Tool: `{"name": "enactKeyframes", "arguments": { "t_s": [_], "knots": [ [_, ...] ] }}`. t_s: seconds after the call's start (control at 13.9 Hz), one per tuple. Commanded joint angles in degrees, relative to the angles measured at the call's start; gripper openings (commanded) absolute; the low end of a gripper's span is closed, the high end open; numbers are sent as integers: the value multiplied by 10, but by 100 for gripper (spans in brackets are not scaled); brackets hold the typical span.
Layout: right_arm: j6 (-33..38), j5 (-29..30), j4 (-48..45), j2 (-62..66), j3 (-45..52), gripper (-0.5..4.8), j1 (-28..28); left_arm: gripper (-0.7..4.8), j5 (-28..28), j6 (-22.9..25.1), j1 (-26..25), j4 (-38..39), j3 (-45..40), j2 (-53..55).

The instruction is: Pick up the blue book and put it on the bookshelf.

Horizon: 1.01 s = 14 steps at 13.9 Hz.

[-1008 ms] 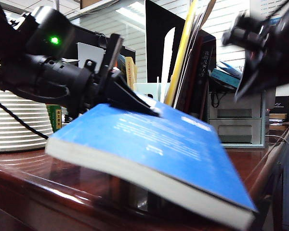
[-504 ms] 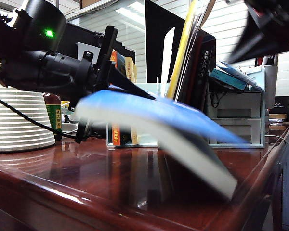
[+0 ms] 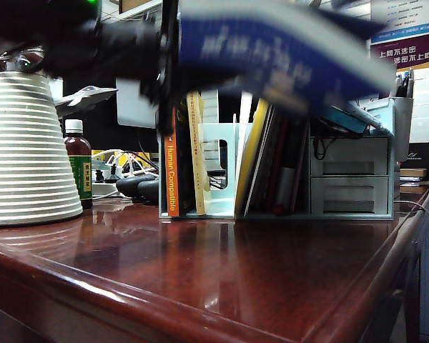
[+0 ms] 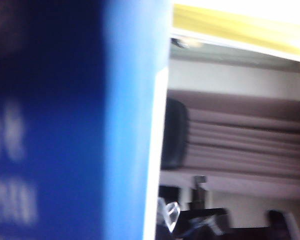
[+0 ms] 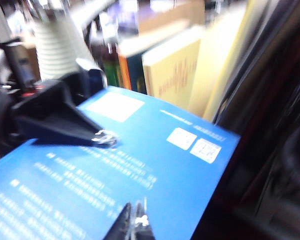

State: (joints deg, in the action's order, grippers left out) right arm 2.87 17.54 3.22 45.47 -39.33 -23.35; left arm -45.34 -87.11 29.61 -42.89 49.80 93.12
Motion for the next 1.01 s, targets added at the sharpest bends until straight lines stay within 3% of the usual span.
{"name": "enactKeyframes", "arguments": {
  "t_s": [0.07,0.29,0.43,0.5,0.65,0.72,0.86,1.01],
  "knots": [
    [-3,-33,-45,-43,-2,1,0,-5,-33,-95,0,-120,38,-7],
    [-3,-82,-79,-77,-2,115,0,-5,2,-237,0,-265,44,-7],
    [-3,-103,-98,-84,-2,118,0,-5,62,-316,0,-349,44,-7],
    [-3,-104,-101,-84,-2,118,0,-5,102,-316,0,-385,45,-7],
    [-2,-99,-106,-84,-2,118,0,-5,119,-316,0,-393,45,-9],
    [3,-96,-107,-84,-2,131,0,-5,117,-302,0,-391,45,-9],
    [59,-67,-110,-86,-2,243,0,-5,99,-203,1,-379,45,-9],
    [137,-67,-126,-89,-2,370,0,-5,73,-52,1,-375,45,-9]
  ]
}}
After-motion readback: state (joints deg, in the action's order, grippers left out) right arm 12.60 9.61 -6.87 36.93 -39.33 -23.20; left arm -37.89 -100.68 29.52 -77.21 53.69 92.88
